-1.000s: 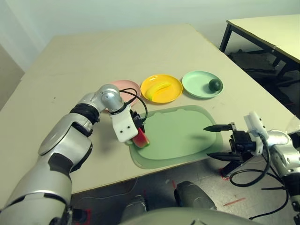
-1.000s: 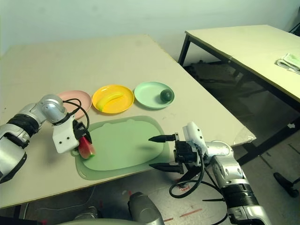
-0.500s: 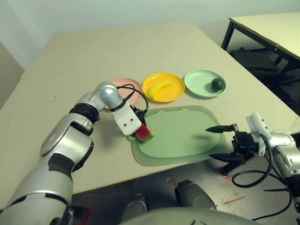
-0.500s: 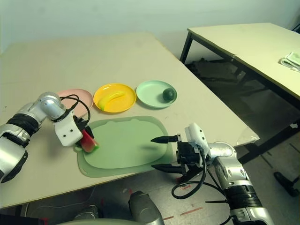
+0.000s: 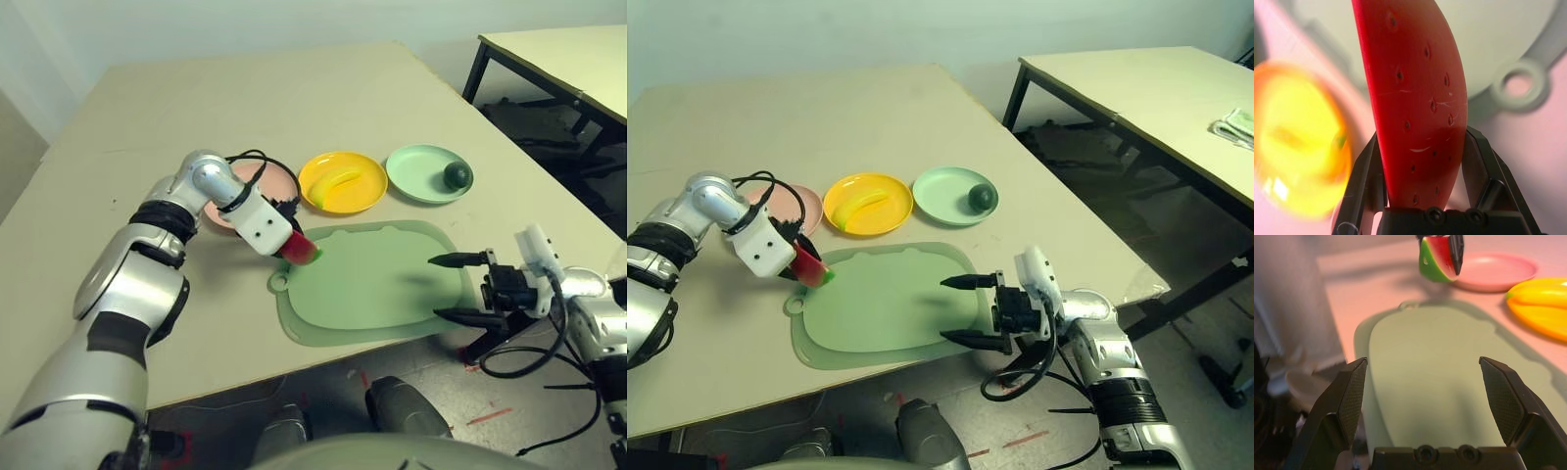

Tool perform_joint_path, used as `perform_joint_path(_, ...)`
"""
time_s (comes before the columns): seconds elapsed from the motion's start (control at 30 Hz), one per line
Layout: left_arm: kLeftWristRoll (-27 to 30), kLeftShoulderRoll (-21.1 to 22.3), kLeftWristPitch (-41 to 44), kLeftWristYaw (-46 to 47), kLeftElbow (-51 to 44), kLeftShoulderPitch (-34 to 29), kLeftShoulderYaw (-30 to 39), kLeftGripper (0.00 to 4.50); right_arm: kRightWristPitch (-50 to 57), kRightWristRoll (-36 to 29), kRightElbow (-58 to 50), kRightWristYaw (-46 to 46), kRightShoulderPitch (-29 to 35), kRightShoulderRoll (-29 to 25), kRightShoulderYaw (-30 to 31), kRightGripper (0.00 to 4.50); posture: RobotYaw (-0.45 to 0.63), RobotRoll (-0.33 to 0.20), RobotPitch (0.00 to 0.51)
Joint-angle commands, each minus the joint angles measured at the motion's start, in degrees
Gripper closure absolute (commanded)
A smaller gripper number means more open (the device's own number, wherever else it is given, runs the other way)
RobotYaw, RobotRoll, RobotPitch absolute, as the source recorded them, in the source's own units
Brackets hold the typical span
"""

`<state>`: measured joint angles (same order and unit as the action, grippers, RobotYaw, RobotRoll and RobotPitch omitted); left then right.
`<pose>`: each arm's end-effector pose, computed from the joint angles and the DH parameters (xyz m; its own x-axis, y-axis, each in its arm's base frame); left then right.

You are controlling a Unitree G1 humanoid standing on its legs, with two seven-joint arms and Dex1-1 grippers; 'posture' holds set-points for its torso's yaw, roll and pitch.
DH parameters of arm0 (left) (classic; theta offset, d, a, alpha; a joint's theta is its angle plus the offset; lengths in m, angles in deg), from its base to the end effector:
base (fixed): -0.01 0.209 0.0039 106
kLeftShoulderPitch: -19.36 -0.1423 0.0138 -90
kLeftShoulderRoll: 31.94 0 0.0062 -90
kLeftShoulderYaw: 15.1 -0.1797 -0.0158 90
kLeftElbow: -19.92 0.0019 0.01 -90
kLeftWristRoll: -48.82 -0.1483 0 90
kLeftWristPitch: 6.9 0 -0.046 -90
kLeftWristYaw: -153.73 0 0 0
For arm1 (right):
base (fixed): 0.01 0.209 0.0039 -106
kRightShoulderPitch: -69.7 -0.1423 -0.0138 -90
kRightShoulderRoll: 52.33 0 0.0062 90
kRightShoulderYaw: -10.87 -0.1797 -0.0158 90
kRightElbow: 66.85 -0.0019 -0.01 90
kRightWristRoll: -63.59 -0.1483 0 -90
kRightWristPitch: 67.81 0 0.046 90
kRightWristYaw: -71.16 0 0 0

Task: Place the fruits into color-matched plates.

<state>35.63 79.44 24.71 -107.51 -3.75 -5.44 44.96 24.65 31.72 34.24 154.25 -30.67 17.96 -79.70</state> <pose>0.3494 0.2176 0.2114 0.1411 -0.5197 -0.8426 0.6380 -0.6031 0.4788 0.2454 -0.2702 0.0936 0.1912 0.9797 -0.0606 -0.9812 0.1923 0.0136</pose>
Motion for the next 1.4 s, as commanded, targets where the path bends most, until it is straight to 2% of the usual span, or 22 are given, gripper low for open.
perform_joint_path(0.03,-5.5,1.5,2.7,7.4,3.4,2.6,0.2,2.34,2.5,-1.8,-2.2,-1.9,0.2,0.8,-1.8,0.00,-0.30,0.000,0.000)
perform_joint_path(0.2,-12.6,3.1,7.8,17.9,6.8,4.3,-1.0,2.34,3.7,-1.8,-5.3,-3.3,1.9,1.5,-1.8,0.00,-0.31,0.000,0.002)
perform_joint_path(0.4,-20.4,4.4,14.0,29.2,9.5,3.4,-3.3,2.34,4.9,-2.0,-7.5,-4.4,2.4,1.9,-1.9,0.00,-0.31,0.000,0.003)
perform_joint_path(0.57,-24.2,3.9,19.1,36.7,10.7,2.1,-4.1,2.34,5.2,-2.1,-8.3,-4.6,2.5,1.6,-2.0,0.00,-0.32,0.000,0.006)
perform_joint_path(0.77,-26.3,2.8,22.9,41.1,11.6,0.3,-4.2,2.34,5.7,-2.2,-9.6,-4.7,3.0,1.5,-2.1,0.00,-0.33,0.000,0.008)
perform_joint_path(0.83,-26.7,2.6,23.5,41.6,11.7,-0.3,-4.2,1.57,5.7,-2.0,-9.9,-4.6,3.3,1.3,-2.0,0.00,-0.33,0.000,0.007)
perform_joint_path(1.0,-26.7,2.1,23.2,41.5,11.7,-1.2,-3.7,0.02,5.7,-2.0,-10.3,-4.6,3.6,1.1,-2.0,0.00,-0.33,0.000,0.006)
perform_joint_path(1.23,-26.3,3.3,22.0,41.5,11.4,-0.6,-3.0,0.02,6.1,-2.2,-9.4,-4.4,2.6,0.8,-2.3,0.00,-0.31,0.000,0.005)
perform_joint_path(1.4,-20.9,5.2,19.4,37.7,10.5,-0.3,2.1,0.02,5.6,-2.0,-6.8,-5.6,0.8,1.2,-3.9,0.00,-0.29,0.000,0.006)
